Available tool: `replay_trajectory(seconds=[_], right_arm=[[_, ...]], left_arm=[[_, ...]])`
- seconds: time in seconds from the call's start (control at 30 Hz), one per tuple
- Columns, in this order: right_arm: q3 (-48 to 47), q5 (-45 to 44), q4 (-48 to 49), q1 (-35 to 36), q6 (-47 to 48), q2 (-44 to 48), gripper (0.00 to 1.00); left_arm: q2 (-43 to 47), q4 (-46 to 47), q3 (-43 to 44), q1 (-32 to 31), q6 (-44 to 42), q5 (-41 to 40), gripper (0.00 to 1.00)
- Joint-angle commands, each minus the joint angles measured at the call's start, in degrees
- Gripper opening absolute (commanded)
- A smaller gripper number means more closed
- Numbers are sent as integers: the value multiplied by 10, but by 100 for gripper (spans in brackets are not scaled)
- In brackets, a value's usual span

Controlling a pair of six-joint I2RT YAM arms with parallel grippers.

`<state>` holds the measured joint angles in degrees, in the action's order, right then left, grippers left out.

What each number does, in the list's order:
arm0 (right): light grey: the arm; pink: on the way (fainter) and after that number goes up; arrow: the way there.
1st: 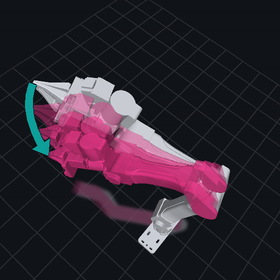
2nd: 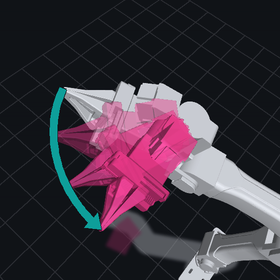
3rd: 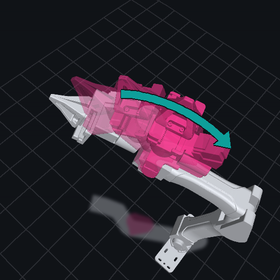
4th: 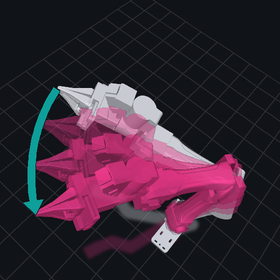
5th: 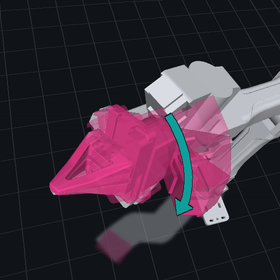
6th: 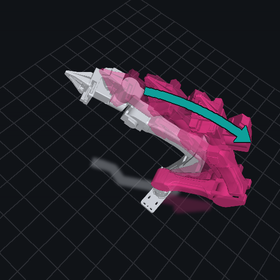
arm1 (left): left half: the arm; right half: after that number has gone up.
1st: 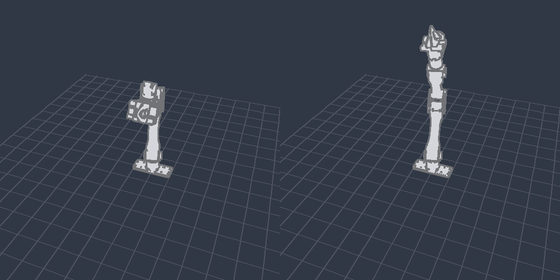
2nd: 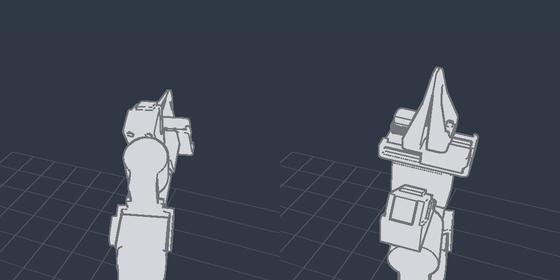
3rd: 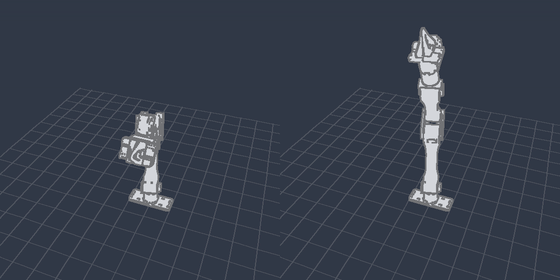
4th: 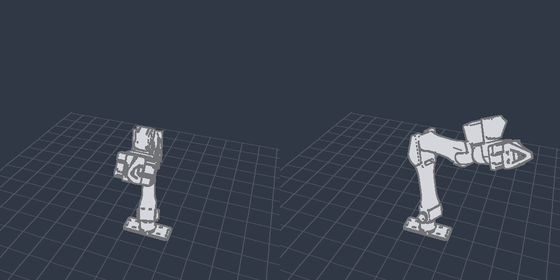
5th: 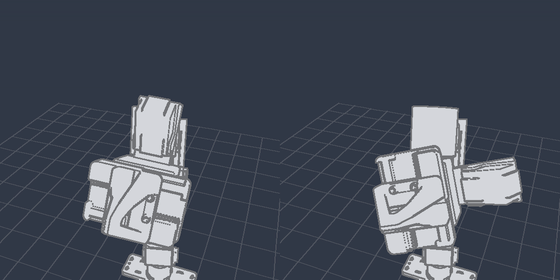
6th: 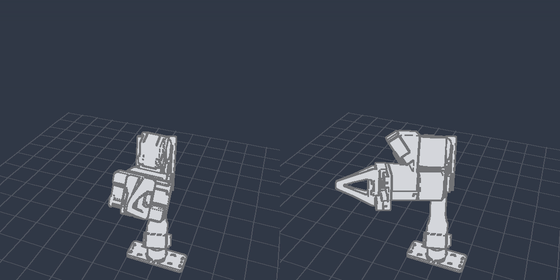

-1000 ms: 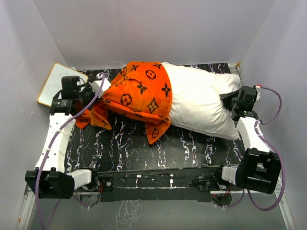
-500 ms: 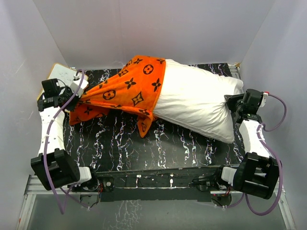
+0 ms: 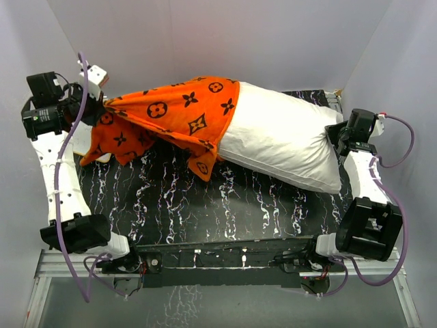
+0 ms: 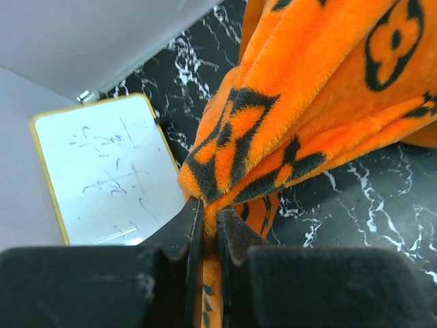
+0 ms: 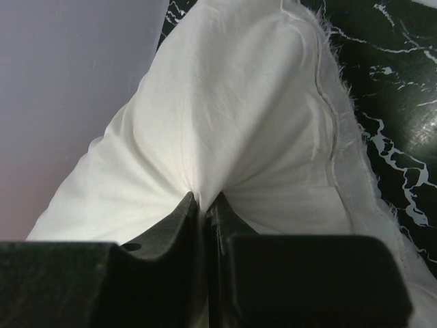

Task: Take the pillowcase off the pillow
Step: Remove the pillow from the pillowcase.

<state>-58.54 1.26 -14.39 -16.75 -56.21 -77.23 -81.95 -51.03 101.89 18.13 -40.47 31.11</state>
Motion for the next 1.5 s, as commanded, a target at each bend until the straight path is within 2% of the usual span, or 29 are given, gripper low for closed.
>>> replay_trajectory(seconds=[0.0,0.07,0.13,0.27,0.5,0.6,0.63,0.7,0.73,0.83,0.97,1.03,1.1,1.3,1.47], right_arm=[[-40,-113,26,-33,14,-5,8],[-28,-89,27,-51,-5,-8,8],[-16,-81,35,-53,-12,-7,8],[-6,-77,36,-61,-24,-15,8],[17,-32,68,-74,-38,-32,8],[9,3,113,-38,11,-32,8],[-8,-10,104,-13,39,-33,16],[-29,-23,65,26,74,-30,56],[-26,-22,51,36,76,-23,69],[33,24,51,41,76,35,95],[114,41,10,54,89,164,98],[136,3,-46,68,97,223,98],[138,-28,-102,92,102,251,98],[178,38,-155,129,92,335,98],[224,16,-230,148,105,424,98]], left_arm=[[9,-50,101,16,23,-36,0],[31,-26,74,17,-5,-78,0],[73,22,8,23,-35,-125,0],[105,60,-41,49,-71,-156,0],[64,17,-48,126,-106,-96,0],[68,-65,-59,125,-113,23,0],[73,-87,-65,107,-101,66,0],[84,-83,-84,17,-45,58,0],[90,-74,-97,-33,-21,31,0],[107,-33,-135,-127,30,-5,0],[89,-21,-122,-188,58,-39,0],[79,-14,-108,-207,64,-51,0],[66,-10,-84,-224,71,-59,0],[14,16,22,-260,115,-80,0],[-39,16,129,-275,124,-106,0]])
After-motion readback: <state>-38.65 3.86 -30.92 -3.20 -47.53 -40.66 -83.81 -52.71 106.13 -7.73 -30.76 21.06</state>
